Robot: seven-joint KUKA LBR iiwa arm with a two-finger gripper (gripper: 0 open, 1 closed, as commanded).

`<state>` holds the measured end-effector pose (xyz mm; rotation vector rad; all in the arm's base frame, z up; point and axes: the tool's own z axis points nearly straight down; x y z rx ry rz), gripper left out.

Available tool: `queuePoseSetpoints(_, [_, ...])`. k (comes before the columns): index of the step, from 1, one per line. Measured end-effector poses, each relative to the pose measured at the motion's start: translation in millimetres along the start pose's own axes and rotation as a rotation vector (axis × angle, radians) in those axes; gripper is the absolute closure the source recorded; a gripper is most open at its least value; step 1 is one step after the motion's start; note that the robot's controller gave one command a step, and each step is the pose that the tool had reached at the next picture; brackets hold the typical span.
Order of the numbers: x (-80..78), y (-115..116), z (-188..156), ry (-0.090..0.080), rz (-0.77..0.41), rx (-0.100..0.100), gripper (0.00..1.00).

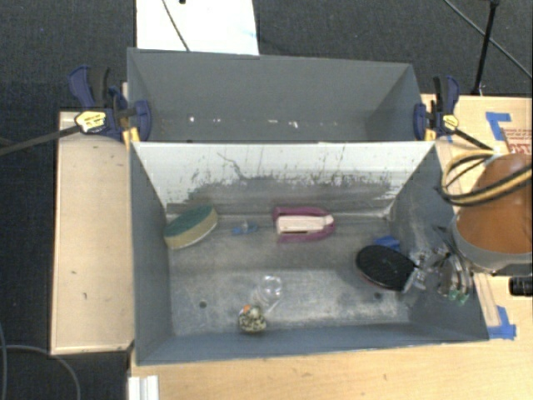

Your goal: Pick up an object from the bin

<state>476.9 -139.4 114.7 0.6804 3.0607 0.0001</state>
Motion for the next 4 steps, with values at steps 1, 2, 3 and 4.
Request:
queuePoseSetpoints(1, [-0.7, 0.3, -9.7, 0.0, -0.005, 0.0, 1.0])
queuePoseSetpoints(2, [-1.8, 0.6, -45.9, 0.001, -0.01, 0.0, 1.0])
queuePoseSetpoints(3, [-2.6, 0.9, -52.7, 0.0, -0.013, 0.0, 1.0])
queuePoseSetpoints(4, [-3.6, 1.2, -69.2, -0.001, -0.017, 0.0, 1.0])
